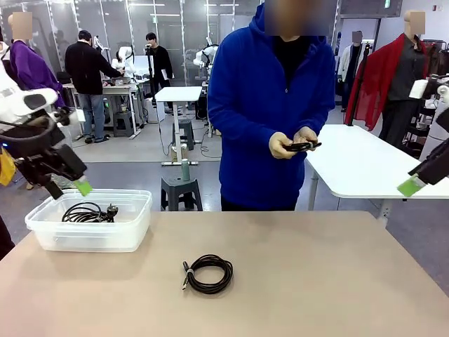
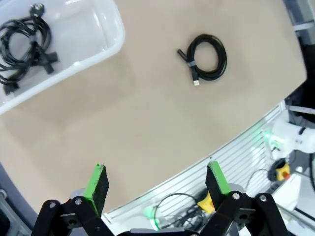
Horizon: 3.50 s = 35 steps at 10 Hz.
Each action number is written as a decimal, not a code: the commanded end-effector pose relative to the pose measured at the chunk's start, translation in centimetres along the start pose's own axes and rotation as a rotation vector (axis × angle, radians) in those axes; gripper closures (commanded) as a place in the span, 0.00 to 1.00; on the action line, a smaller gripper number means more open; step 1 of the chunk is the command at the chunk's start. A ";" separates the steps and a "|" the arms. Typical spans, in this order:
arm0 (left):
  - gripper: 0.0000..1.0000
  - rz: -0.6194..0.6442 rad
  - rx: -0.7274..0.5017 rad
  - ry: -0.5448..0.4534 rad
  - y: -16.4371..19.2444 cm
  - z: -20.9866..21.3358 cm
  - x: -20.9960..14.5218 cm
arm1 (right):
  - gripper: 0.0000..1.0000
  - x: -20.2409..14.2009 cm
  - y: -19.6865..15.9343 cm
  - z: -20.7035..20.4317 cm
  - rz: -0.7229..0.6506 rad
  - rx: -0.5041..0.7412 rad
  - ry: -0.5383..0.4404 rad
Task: Organize and store the cables.
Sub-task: Place the USB Extension Cable into the Organizing box.
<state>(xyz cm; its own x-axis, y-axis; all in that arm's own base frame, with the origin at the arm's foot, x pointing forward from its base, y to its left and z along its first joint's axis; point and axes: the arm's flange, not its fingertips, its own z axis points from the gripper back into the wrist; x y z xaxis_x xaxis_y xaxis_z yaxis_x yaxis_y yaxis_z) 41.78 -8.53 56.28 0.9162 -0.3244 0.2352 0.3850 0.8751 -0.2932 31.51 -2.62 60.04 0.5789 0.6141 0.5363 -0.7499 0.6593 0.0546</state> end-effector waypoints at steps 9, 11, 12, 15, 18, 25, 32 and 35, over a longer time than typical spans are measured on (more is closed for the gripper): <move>0.00 0.013 -0.073 0.139 -3.4 -6.8 2.1 | 0.00 -3.9 -1.3 0.2 -0.071 -0.037 -0.063; 0.00 0.013 -0.073 0.139 -3.4 -6.8 2.1 | 0.00 -3.9 -1.3 0.2 -0.071 -0.037 -0.063; 0.00 0.008 -0.072 0.146 -3.6 -7.2 2.3 | 0.00 -3.9 -1.3 0.2 -0.071 -0.037 -0.063; 0.00 0.225 -0.006 0.140 -8.7 -11.0 3.3 | 0.00 -3.9 -1.3 0.2 -0.071 -0.037 -0.063; 0.00 0.370 0.060 0.115 -11.0 -13.9 2.8 | 0.00 -3.9 -1.3 0.2 -0.071 -0.037 -0.063; 0.00 0.480 0.210 0.155 -14.6 -20.9 7.3 | 0.00 -3.9 -1.3 0.2 -0.071 -0.037 -0.063; 0.00 0.472 0.266 0.145 -15.2 -24.5 9.0 | 0.00 -3.9 -1.3 0.2 -0.071 -0.037 -0.063; 0.00 0.463 0.275 0.155 -15.1 -24.8 9.9 | 0.00 -3.9 -1.3 0.2 -0.071 -0.037 -0.063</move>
<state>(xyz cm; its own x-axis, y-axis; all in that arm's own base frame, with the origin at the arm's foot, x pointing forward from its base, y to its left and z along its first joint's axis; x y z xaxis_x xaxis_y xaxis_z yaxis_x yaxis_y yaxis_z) 46.91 -33.28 40.03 0.9970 0.0772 -0.0067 -0.0774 0.9909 -0.1099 30.21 -6.08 58.06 0.6075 0.5474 0.5756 -0.6958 0.7163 0.0532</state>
